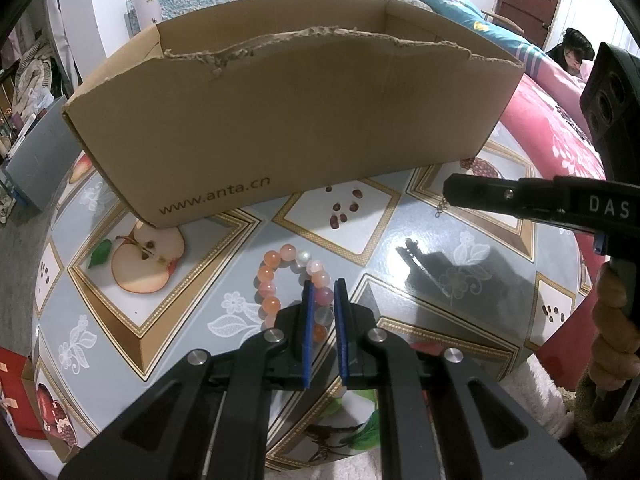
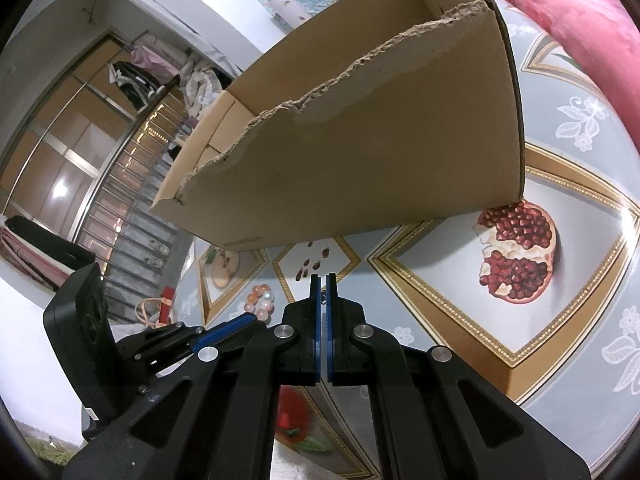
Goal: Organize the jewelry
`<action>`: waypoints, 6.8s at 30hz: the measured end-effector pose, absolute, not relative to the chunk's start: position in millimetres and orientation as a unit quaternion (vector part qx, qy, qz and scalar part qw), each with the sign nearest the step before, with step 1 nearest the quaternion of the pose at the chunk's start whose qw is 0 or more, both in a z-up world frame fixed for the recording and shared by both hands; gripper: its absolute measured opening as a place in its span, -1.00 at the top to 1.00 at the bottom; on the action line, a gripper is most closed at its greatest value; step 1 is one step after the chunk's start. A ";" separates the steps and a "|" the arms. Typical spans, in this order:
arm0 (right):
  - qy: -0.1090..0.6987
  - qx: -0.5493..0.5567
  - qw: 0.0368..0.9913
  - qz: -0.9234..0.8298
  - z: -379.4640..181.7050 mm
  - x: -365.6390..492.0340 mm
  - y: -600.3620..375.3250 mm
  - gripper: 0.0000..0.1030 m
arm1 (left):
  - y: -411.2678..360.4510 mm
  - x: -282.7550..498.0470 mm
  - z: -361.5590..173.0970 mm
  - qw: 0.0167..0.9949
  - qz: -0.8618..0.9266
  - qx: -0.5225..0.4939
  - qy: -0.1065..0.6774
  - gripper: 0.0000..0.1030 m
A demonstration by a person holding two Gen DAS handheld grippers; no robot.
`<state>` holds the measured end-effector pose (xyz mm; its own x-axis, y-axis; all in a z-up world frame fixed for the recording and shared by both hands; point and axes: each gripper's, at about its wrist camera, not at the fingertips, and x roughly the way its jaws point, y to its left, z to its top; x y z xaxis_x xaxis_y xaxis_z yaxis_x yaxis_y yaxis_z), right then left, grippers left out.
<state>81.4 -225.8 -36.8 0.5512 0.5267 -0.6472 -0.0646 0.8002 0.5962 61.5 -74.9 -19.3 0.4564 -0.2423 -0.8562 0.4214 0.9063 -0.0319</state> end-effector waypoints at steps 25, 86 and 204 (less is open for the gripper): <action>0.439 0.263 0.841 0.176 -36.7 80.7 -224.9 1.00 | -75.0 61.2 -18.5 0.849 -0.195 0.093 0.482 0.82; 0.444 0.073 0.881 0.149 68.9 220.9 -280.3 0.52 | -77.5 231.4 84.6 0.853 -0.279 -0.067 0.435 0.41; 0.429 0.058 0.899 -0.062 -12.5 -21.2 -186.6 -0.84 | -40.5 5.3 27.4 0.886 -0.029 0.044 0.461 -0.89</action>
<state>-21.2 -186.6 -12.5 0.6240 -0.0617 -0.7790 0.1607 0.9857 0.0507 5.3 -40.5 27.4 0.5733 -0.0099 -0.8193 0.0918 0.9944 0.0522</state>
